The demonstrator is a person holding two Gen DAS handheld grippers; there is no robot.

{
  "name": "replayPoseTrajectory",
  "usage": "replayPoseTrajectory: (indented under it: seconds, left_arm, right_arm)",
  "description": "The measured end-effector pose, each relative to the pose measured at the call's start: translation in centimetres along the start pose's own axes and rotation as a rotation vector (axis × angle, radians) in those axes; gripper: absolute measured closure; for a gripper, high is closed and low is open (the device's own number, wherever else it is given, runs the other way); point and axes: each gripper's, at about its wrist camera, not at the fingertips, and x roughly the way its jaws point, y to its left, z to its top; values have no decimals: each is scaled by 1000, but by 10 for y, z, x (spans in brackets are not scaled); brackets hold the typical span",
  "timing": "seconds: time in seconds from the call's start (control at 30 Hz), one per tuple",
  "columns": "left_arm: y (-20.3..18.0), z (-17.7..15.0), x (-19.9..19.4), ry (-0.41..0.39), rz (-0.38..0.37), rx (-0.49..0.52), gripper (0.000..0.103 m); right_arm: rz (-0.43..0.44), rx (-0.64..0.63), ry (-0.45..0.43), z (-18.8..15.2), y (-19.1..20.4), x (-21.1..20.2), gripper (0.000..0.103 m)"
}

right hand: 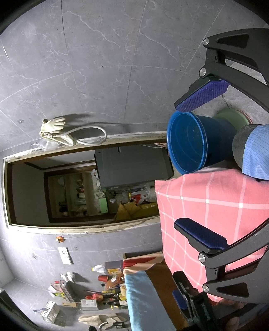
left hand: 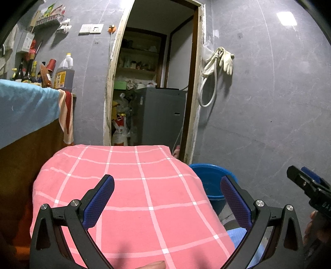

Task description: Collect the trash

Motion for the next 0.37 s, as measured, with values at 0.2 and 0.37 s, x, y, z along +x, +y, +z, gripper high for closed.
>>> replayPoseTrajectory:
  seconds: [0.2, 0.37]
  left_arm:
    - [1, -2, 0, 2, 3, 6, 2]
    - [2, -3, 0, 6, 3, 9, 2]
  right_arm:
    - [-1, 0, 1, 0, 1, -1, 0]
    - [-1, 0, 3, 0, 1, -1, 0]
